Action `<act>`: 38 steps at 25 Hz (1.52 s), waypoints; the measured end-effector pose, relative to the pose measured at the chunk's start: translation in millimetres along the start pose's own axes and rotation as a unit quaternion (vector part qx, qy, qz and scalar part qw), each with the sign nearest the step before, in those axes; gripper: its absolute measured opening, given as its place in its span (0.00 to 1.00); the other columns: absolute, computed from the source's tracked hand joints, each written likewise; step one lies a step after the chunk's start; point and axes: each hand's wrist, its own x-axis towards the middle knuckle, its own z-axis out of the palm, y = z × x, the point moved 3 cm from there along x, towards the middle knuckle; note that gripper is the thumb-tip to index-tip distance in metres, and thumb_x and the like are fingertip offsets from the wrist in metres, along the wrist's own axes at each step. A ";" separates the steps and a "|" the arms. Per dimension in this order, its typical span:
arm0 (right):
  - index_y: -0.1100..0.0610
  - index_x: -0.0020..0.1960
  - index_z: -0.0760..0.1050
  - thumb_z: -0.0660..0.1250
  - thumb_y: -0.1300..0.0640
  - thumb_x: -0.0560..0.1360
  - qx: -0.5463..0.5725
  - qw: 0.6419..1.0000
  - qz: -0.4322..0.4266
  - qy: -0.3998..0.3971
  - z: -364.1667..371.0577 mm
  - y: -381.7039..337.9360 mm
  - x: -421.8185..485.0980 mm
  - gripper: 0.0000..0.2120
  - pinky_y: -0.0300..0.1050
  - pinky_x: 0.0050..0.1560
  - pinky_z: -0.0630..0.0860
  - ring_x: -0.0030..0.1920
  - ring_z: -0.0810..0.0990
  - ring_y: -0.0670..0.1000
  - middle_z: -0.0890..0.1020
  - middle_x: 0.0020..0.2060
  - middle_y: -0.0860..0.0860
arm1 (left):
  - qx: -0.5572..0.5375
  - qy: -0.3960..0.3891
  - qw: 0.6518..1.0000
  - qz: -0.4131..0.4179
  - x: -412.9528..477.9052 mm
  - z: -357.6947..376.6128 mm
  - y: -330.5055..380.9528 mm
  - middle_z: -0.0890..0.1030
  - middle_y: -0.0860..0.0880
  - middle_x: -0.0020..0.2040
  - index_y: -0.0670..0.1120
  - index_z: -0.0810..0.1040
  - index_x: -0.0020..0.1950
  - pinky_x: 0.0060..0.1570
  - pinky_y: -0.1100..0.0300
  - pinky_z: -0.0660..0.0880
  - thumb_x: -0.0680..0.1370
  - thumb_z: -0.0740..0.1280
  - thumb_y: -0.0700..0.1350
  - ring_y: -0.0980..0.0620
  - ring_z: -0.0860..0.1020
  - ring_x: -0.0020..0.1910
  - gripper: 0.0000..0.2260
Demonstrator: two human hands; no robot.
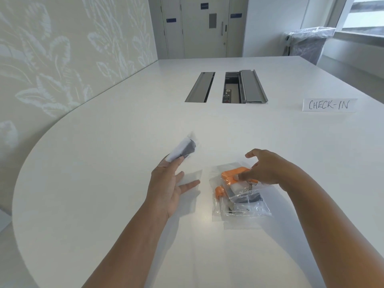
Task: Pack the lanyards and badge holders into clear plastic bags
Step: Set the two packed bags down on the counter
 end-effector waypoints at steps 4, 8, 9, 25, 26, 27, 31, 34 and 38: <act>0.50 0.71 0.68 0.83 0.49 0.60 0.059 0.998 0.005 0.002 -2.4 6.3 5.9 0.43 0.54 0.61 0.76 0.59 0.77 0.57 0.76 0.61 0.53 | 0.014 -0.062 0.997 0.047 -0.7 0.7 1.0 0.82 0.45 0.60 0.47 0.85 0.55 0.44 0.52 0.82 0.79 0.66 0.36 0.35 0.82 0.55 0.11; 0.57 0.56 0.80 0.84 0.59 0.56 0.188 0.982 -0.010 -0.014 -7.0 8.6 7.6 0.30 0.53 0.52 0.82 0.44 0.86 0.58 0.87 0.42 0.57 | -0.006 -0.084 0.992 0.097 0.2 3.9 -1.1 0.77 0.42 0.65 0.44 0.87 0.47 0.59 0.54 0.78 0.72 0.66 0.28 0.44 0.70 0.72 0.15; 0.58 0.53 0.82 0.84 0.61 0.57 0.218 0.976 -0.018 -0.015 -10.1 6.7 5.0 0.25 0.50 0.46 0.83 0.38 0.86 0.56 0.87 0.39 0.56 | -0.045 -0.099 0.989 0.099 0.2 3.2 -0.1 0.77 0.42 0.64 0.43 0.87 0.47 0.61 0.52 0.77 0.71 0.64 0.30 0.44 0.70 0.72 0.14; 0.49 0.35 0.80 0.70 0.74 0.59 0.188 0.807 -0.477 0.293 7.0 -43.6 -24.9 0.19 0.42 0.61 0.71 0.61 0.74 0.56 0.85 0.49 0.48 | 0.063 -0.101 0.992 0.036 0.9 9.2 -8.5 0.80 0.44 0.55 0.47 0.83 0.60 0.44 0.61 0.79 0.70 0.65 0.25 0.49 0.80 0.48 0.25; 0.49 0.35 0.81 0.68 0.73 0.59 0.153 0.805 -0.490 0.296 13.8 -47.2 -25.1 0.18 0.40 0.60 0.70 0.62 0.74 0.57 0.85 0.51 0.48 | 0.051 -0.114 0.992 0.024 -4.4 14.5 -6.7 0.81 0.42 0.51 0.42 0.84 0.56 0.42 0.61 0.79 0.72 0.61 0.25 0.49 0.80 0.46 0.20; 0.49 0.36 0.81 0.67 0.70 0.60 0.134 0.808 -0.494 0.292 19.6 -49.9 -25.2 0.17 0.38 0.59 0.70 0.62 0.73 0.57 0.84 0.52 0.47 | 0.029 -0.116 0.993 0.008 -6.4 15.6 -6.5 0.82 0.41 0.47 0.38 0.84 0.51 0.38 0.61 0.79 0.74 0.59 0.27 0.48 0.79 0.42 0.16; 0.55 0.35 0.84 0.62 0.70 0.57 0.127 0.826 -0.488 0.251 33.1 -50.3 -19.2 0.17 0.30 0.54 0.70 0.63 0.72 0.56 0.82 0.55 0.45 | -0.075 -0.114 0.989 -0.064 -6.1 11.0 -5.9 0.83 0.42 0.45 0.37 0.85 0.48 0.45 0.54 0.78 0.80 0.59 0.54 0.45 0.81 0.43 0.22; 0.56 0.36 0.84 0.66 0.76 0.58 0.124 0.823 -0.513 0.212 40.1 -49.7 -12.9 0.18 0.38 0.58 0.74 0.67 0.72 0.55 0.83 0.56 0.47 | 0.014 -0.116 0.993 -0.024 -8.5 12.1 -9.5 0.83 0.37 0.57 0.35 0.78 0.61 0.55 0.45 0.80 0.78 0.67 0.55 0.39 0.82 0.56 0.24; 0.55 0.42 0.86 0.64 0.79 0.61 0.154 0.841 -0.512 0.082 42.6 -48.5 -13.5 0.23 0.43 0.60 0.77 0.75 0.66 0.48 0.81 0.63 0.49 | 0.008 -0.100 0.995 -0.031 -10.1 13.5 -11.7 0.82 0.36 0.58 0.38 0.78 0.61 0.56 0.41 0.77 0.74 0.72 0.42 0.39 0.82 0.52 0.17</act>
